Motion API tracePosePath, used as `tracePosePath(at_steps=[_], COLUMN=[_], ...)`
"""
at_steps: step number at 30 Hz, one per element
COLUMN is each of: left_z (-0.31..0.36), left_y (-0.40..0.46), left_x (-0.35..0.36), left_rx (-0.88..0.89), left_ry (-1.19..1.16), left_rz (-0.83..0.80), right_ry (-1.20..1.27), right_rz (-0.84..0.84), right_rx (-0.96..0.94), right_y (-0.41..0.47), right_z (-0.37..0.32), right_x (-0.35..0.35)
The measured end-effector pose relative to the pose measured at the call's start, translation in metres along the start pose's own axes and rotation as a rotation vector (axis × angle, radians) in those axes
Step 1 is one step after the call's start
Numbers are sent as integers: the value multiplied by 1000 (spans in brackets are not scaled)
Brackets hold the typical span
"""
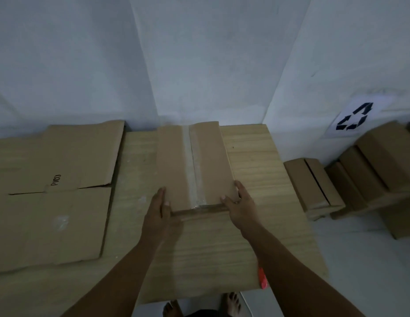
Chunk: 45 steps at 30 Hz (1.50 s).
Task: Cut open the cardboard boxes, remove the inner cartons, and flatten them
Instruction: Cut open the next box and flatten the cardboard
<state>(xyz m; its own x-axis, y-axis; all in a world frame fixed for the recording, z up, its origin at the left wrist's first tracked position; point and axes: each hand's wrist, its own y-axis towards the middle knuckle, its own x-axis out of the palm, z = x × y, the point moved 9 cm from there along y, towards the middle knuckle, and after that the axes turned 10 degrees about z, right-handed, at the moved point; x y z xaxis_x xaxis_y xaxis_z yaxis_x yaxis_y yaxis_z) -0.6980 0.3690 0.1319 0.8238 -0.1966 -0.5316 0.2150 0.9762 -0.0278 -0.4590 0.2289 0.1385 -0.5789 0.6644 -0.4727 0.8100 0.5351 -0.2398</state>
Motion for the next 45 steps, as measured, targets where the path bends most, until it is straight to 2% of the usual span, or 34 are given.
tracePosePath(at_steps=[3, 10, 13, 16, 20, 26, 30, 37, 41, 45], left_z=[0, -2, -3, -2, 1, 14, 10, 15, 17, 13], left_y=[4, 4, 2, 2, 3, 9, 14, 23, 26, 26], left_x=[4, 6, 7, 7, 7, -2, -6, -12, -11, -8], left_rx=[23, 100, 90, 98, 155, 294, 289, 290, 284, 255], left_ry=[6, 65, 71, 85, 129, 195, 195, 186, 210, 200], left_rz=[0, -6, -19, -32, -66, -81, -76, -23, -24, -33], right_ry=[40, -202, -337, -481, -490, -244, -148, -277, -293, -308], right_rz=[96, 353, 331, 247, 262, 292, 269, 139, 103, 119], right_rx=[25, 155, 246, 234, 222, 28, -137, -300, -437, -467], right_y=[-11, -73, -97, -110, -113, -102, -100, -94, -93, -91], right_z=[11, 81, 111, 133, 137, 87, 46, 12, 3, -3], right_x=[-30, -100, -101, -86, -76, -64, -46, -2, 19, 25])
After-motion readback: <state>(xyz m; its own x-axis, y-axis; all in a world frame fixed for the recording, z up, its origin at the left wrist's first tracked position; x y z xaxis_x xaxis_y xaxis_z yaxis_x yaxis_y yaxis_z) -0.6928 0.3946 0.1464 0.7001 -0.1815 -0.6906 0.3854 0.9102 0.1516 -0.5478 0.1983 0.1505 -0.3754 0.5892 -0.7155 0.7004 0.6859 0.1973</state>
